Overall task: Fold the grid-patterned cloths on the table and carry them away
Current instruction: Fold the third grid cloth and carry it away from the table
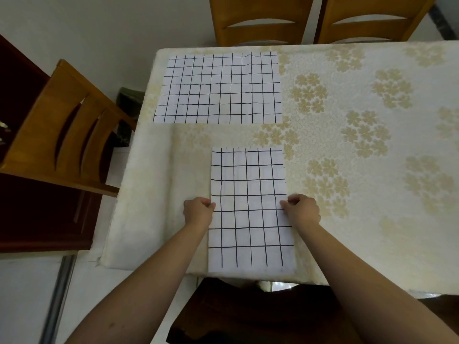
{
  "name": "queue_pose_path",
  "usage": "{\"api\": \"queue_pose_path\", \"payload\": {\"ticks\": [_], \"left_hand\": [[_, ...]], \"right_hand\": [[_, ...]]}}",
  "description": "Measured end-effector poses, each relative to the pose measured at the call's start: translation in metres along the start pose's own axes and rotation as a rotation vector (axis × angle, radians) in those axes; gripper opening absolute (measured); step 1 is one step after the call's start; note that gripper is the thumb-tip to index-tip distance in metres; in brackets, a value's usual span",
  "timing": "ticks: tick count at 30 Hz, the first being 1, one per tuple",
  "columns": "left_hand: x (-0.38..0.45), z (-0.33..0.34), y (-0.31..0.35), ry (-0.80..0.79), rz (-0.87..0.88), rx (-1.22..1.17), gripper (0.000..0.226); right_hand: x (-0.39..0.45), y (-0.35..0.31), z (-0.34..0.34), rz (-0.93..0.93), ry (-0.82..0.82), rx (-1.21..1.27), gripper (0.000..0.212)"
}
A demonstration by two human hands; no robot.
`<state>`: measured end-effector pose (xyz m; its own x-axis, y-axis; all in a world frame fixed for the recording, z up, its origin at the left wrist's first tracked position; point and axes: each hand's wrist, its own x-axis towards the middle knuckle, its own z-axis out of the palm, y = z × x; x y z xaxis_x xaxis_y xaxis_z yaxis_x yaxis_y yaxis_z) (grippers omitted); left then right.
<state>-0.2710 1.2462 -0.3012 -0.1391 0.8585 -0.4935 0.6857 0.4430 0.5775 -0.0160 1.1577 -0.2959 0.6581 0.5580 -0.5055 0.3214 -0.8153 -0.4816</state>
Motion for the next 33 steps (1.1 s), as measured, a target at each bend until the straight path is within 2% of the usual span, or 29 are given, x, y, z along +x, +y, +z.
{"api": "queue_pose_path", "payload": {"ticks": [7,13,17,21,28,33], "left_hand": [[-0.013,-0.020,-0.001,-0.113,0.004,-0.276,0.020],[-0.016,-0.028,-0.004,-0.129,-0.001,-0.479,0.028],[-0.019,-0.036,0.000,-0.119,0.040,-0.514,0.031],[-0.027,-0.047,0.008,-0.145,0.162,-0.490,0.022],[-0.035,-0.067,0.022,-0.174,0.271,-0.413,0.018],[-0.042,-0.085,0.035,-0.194,0.336,-0.462,0.023]], "right_hand": [[-0.015,-0.003,-0.012,-0.081,-0.099,0.291,0.016],[-0.021,0.003,-0.018,-0.117,-0.161,0.534,0.023],[-0.026,0.006,-0.025,-0.170,-0.200,0.633,0.020],[-0.035,0.005,-0.035,-0.225,-0.219,0.722,0.014],[-0.044,-0.002,-0.052,-0.301,-0.197,0.741,0.014],[-0.052,-0.013,-0.065,-0.355,-0.164,0.746,0.016]]}}
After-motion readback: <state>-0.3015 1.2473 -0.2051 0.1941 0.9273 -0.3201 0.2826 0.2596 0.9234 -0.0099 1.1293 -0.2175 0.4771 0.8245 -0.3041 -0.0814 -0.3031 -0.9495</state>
